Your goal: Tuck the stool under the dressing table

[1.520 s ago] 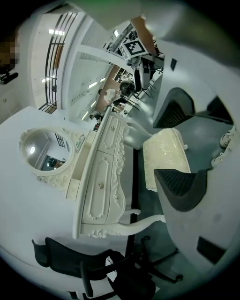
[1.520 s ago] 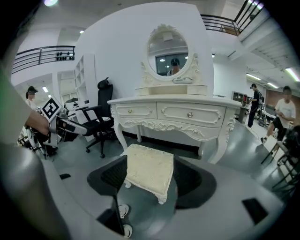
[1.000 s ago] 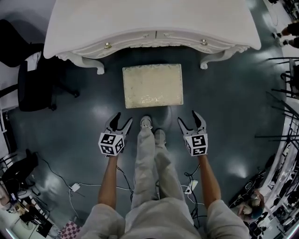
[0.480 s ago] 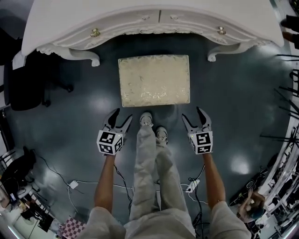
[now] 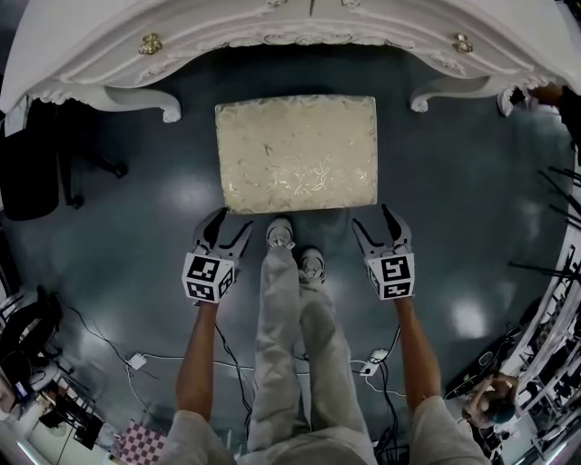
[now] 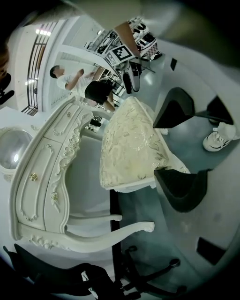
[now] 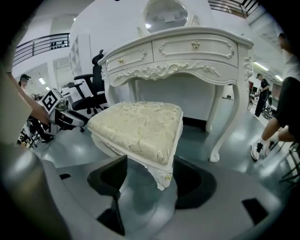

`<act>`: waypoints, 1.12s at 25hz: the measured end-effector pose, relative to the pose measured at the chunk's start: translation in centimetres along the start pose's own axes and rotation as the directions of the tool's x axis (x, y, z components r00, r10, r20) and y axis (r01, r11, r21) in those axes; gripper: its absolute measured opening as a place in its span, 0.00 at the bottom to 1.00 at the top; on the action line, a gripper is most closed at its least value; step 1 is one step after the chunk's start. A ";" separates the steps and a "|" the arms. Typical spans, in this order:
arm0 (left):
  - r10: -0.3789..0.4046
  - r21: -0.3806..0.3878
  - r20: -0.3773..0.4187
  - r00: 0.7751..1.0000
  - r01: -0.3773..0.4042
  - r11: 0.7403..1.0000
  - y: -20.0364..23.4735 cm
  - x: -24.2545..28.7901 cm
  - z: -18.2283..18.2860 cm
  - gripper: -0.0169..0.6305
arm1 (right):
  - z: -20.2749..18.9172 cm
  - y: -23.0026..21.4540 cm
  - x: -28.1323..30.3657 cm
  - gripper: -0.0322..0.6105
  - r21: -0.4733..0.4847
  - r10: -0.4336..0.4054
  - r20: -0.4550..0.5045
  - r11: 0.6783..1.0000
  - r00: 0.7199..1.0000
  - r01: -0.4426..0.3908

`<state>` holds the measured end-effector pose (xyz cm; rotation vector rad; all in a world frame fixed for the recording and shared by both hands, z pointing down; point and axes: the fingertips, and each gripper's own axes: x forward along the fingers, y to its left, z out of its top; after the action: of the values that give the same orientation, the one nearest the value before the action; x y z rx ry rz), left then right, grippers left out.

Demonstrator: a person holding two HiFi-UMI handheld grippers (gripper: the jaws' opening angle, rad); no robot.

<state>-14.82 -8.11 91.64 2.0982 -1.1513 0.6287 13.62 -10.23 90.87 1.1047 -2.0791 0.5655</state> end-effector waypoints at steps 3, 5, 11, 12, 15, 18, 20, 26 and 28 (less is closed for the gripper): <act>0.013 0.014 0.026 1.000 -0.013 1.000 0.7 0.3 0.2 0.41 | -0.6 -0.4 1.3 0.51 0.007 -0.007 -0.007 1.000 1.000 0.007; 0.019 0.010 0.036 0.999 -0.019 1.000 0.9 0.4 0.2 0.41 | -0.8 -0.8 2.2 0.51 0.006 -0.011 -0.010 1.000 1.000 0.011; 0.033 -0.017 0.032 0.999 -0.032 0.999 2.2 1.1 -1.2 0.43 | -1.2 -0.9 3.3 0.51 -0.002 -0.025 -0.008 1.000 1.000 0.025; 0.029 -0.010 0.029 0.999 -0.028 1.000 2.2 1.4 -1.4 0.43 | -1.2 -1.0 3.3 0.51 -0.001 -0.029 -0.007 1.000 1.000 0.029; 0.012 0.008 0.024 1.000 -0.012 1.000 2.4 2.1 -1.5 0.44 | -1.3 -1.2 3.8 0.51 0.001 -0.034 -0.008 0.999 0.999 0.034; -0.009 0.015 0.027 1.000 0.009 1.000 2.7 2.7 -1.2 0.44 | -1.1 -1.5 4.3 0.53 -0.004 -0.032 -0.008 0.999 0.999 0.032; -0.028 0.020 0.026 0.999 0.027 0.999 2.7 2.8 -1.1 0.45 | -1.1 -1.5 4.3 0.54 -0.005 -0.031 -0.009 1.000 0.999 0.031; -0.050 0.028 0.029 0.998 0.050 0.998 2.7 3.1 -1.0 0.45 | -1.0 -1.6 4.4 0.54 -0.006 -0.034 -0.012 0.999 0.999 0.034; -0.048 0.023 0.038 0.998 0.047 0.999 2.8 3.2 -0.9 0.45 | -0.9 -1.7 4.5 0.54 -0.004 -0.037 -0.009 0.999 0.999 0.037</act>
<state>-15.75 -10.31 95.22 2.1588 -1.1169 0.5836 13.65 -12.88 94.92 1.1336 -2.0471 0.5472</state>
